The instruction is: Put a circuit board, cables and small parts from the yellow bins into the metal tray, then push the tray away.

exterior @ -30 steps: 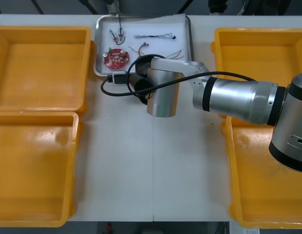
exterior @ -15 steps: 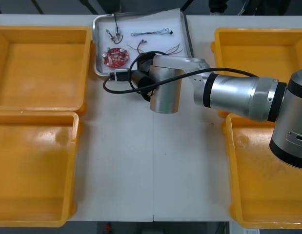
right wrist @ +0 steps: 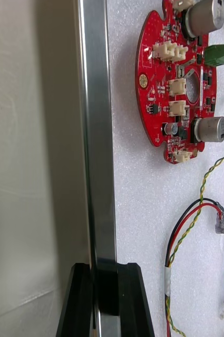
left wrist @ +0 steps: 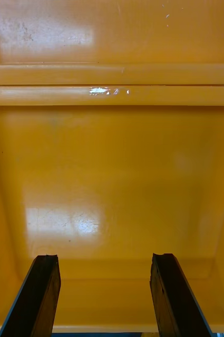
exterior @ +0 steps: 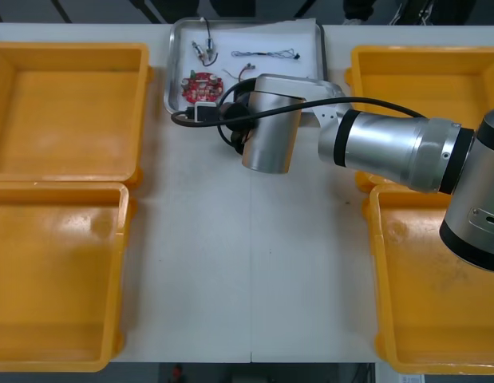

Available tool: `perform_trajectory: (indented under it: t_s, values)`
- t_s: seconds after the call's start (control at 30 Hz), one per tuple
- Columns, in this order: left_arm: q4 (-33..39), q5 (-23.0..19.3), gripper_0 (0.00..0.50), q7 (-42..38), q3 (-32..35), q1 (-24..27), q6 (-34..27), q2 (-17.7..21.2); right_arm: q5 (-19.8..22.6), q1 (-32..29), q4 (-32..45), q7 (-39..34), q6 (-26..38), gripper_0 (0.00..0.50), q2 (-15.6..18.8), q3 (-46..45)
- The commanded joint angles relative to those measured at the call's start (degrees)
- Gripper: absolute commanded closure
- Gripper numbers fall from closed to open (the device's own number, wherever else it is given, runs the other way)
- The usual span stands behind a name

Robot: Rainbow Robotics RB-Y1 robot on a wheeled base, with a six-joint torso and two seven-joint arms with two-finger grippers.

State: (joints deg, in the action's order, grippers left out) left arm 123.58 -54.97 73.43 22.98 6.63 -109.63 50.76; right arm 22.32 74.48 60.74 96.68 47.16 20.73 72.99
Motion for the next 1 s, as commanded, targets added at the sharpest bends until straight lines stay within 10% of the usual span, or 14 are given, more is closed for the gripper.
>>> perform_trajectory:
  t_s: [0.03,0.1,0.2,0.23,0.27,0.73,1.0]
  values:
    - [1.5,0.0,0.0,1.2,1.7,-1.0,0.0,0.7,0.4,1.3,-0.3,0.3,1.8,0.5,1.2,-2.5]
    - [1.5,0.0,0.0,1.2,1.7,-1.0,0.0,0.7,0.4,1.3,-0.4,0.3,2.4,0.5,1.2,-2.5]
    - [1.5,0.0,0.0,1.2,1.7,-1.0,0.0,0.7,0.4,1.3,0.2,-0.1,4.0,0.205,1.2,-2.6]
    - [1.5,0.0,0.0,1.2,1.7,-1.0,0.0,0.7,0.4,1.3,0.3,-0.3,4.2,0.038,1.2,-2.9]
    - [1.5,0.0,0.0,1.2,1.7,-1.0,0.0,0.7,0.4,1.3,0.4,-0.3,4.3,0.0,1.2,-3.1]
    - [1.5,0.0,0.0,1.2,1.7,-1.0,0.0,0.7,4.1,0.8,10.7,-1.2,17.2,0.0,0.8,-8.3]
    - [1.5,0.0,0.0,1.2,1.7,-1.0,0.0,0.7,4.0,-5.4,25.7,-1.6,36.2,0.0,0.8,-20.0]
